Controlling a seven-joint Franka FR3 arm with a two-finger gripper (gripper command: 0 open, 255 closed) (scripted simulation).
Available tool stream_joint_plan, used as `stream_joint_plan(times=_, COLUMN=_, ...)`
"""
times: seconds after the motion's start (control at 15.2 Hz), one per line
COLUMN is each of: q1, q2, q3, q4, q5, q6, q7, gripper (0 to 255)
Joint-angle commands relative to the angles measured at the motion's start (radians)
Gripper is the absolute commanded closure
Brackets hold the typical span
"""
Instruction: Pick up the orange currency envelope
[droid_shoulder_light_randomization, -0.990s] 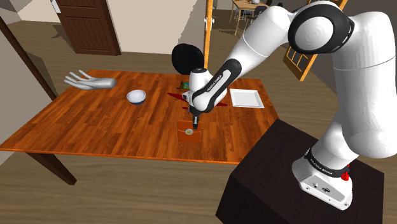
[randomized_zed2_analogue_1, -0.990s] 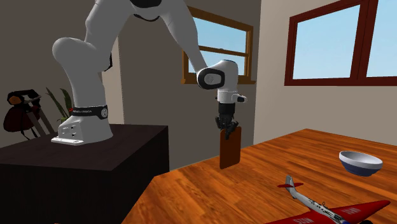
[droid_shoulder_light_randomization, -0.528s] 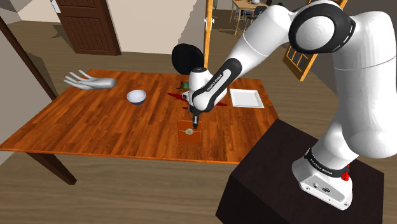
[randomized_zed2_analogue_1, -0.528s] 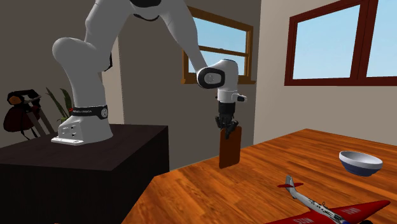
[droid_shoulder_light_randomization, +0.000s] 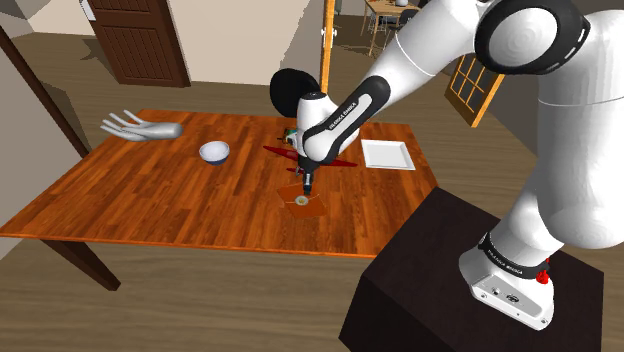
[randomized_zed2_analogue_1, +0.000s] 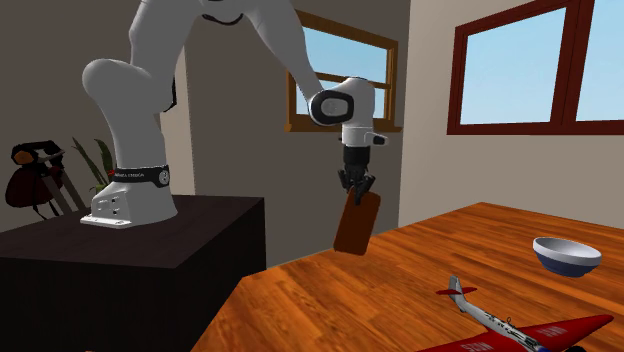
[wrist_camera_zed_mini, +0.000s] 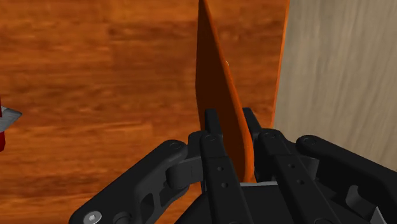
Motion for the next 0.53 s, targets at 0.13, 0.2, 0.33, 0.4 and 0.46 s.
stream_joint_plan(times=0.13, q1=0.000, q2=-0.042, q3=-0.001, q4=-0.002, q5=-0.002, q6=-0.040, q7=0.002, gripper=255)
stream_joint_plan(times=0.2, q1=0.000, q2=-0.053, q3=-0.001, q4=-0.003, q5=-0.002, q6=-0.050, q7=0.003, gripper=255)
stream_joint_plan(times=0.33, q1=0.000, q2=-0.074, q3=-0.002, q4=-0.003, q5=-0.003, q6=-0.071, q7=0.005, gripper=255)
stream_joint_plan(times=0.4, q1=0.000, q2=-0.076, q3=-0.002, q4=-0.004, q5=-0.003, q6=-0.072, q7=0.005, gripper=255)
stream_joint_plan(times=0.46, q1=0.000, q2=-0.076, q3=-0.002, q4=-0.003, q5=-0.003, q6=-0.072, q7=0.005, gripper=255)
